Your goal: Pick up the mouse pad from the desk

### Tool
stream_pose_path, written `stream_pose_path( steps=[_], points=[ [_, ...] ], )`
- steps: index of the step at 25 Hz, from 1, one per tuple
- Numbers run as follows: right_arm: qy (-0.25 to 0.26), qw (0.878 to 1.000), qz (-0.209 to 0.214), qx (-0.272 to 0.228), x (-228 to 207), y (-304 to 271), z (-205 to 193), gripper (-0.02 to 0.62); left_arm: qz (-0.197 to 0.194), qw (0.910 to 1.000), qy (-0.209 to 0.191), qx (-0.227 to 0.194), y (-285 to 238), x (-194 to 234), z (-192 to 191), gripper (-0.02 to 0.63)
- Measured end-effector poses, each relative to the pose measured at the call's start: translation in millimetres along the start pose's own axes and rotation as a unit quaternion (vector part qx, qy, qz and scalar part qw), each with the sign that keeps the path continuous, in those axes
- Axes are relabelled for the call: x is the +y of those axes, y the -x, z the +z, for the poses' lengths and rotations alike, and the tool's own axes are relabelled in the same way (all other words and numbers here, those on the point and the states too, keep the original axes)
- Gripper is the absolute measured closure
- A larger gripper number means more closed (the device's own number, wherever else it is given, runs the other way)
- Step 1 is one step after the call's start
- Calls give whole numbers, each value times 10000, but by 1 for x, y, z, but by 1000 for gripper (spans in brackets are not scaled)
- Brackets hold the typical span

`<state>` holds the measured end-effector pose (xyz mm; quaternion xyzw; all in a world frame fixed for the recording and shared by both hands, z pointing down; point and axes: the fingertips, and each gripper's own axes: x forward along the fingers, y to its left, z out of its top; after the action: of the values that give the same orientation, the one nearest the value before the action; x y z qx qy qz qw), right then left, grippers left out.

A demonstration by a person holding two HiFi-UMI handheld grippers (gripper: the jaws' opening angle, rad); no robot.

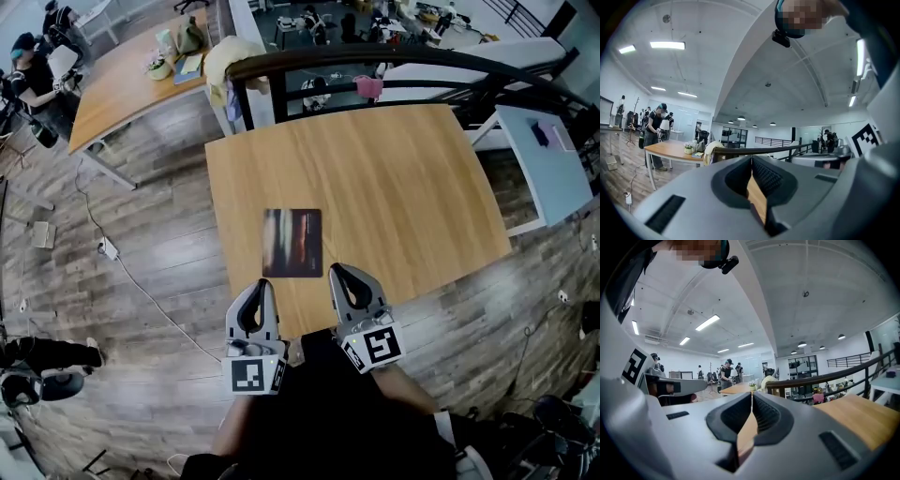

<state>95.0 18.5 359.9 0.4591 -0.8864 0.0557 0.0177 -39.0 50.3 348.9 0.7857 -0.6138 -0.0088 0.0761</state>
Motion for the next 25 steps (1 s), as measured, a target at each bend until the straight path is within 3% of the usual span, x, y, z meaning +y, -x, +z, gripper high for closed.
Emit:
stream_pose_path(
  steps=[11, 17, 25],
  points=[
    [20, 9984, 248, 503, -33, -55, -38, 561, 223, 9997, 26, 11, -55, 16, -1, 581],
    [14, 9975, -35, 707, -47, -88, -65, 561, -89, 9997, -56, 201, -86, 37, -17, 581],
    [-96, 9903, -303, 1351, -58, -125, -117, 555, -446, 9984, 65, 334, -125, 61, -21, 581]
  ],
)
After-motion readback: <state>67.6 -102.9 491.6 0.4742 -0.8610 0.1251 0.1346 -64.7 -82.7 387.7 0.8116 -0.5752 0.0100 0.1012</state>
